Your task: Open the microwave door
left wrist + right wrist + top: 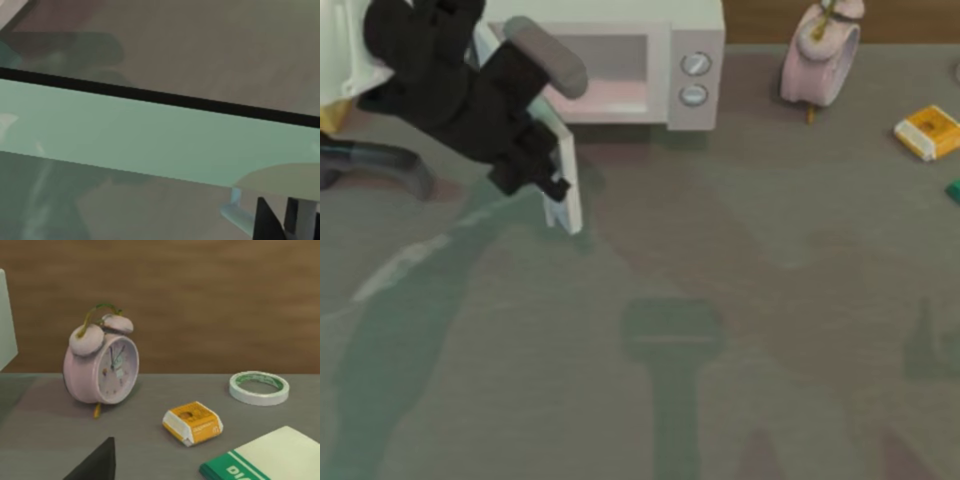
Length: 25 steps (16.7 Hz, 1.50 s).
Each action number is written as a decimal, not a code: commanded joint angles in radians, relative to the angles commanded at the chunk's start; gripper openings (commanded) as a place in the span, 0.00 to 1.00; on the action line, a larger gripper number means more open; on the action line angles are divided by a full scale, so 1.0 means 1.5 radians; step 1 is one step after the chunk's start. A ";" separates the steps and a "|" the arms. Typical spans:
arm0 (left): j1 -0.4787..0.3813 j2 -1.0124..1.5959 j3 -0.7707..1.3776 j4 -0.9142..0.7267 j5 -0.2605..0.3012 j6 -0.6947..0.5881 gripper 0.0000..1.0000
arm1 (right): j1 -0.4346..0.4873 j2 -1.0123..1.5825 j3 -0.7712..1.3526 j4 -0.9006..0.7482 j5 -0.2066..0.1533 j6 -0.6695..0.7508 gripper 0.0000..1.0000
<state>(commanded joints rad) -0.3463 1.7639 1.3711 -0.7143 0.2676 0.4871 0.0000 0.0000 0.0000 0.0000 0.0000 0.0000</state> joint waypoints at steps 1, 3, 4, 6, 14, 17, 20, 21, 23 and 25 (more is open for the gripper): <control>0.008 -0.002 -0.001 -0.005 0.008 0.018 0.00 | 0.000 0.000 0.000 0.000 0.000 0.000 1.00; 0.023 -0.007 -0.003 -0.015 0.025 0.055 0.00 | 0.000 0.000 0.000 0.000 0.000 0.000 1.00; 0.029 -0.008 -0.005 -0.020 0.032 0.070 0.00 | 0.000 0.000 0.000 0.000 0.000 0.000 1.00; 0.036 -0.008 -0.007 -0.026 0.039 0.087 0.00 | 0.000 0.000 0.000 0.000 0.000 0.000 1.00; 0.036 -0.008 -0.007 -0.026 0.039 0.087 0.00 | 0.000 0.000 0.000 0.000 0.000 0.000 1.00; 0.036 -0.008 -0.007 -0.026 0.039 0.087 0.00 | 0.000 0.000 0.000 0.000 0.000 0.000 1.00; 0.036 -0.008 -0.007 -0.026 0.039 0.087 0.00 | 0.000 0.000 0.000 0.000 0.000 0.000 1.00; 0.036 -0.008 -0.007 -0.026 0.039 0.087 0.00 | 0.000 0.000 0.000 0.000 0.000 0.000 1.00; 0.036 -0.008 -0.007 -0.026 0.039 0.087 0.00 | 0.000 0.000 0.000 0.000 0.000 0.000 1.00; 0.036 -0.008 -0.007 -0.026 0.039 0.087 0.00 | 0.000 0.000 0.000 0.000 0.000 0.000 1.00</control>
<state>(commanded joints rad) -0.2922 1.7514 1.3601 -0.7539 0.3269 0.6183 0.0000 0.0000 0.0000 0.0000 0.0000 0.0000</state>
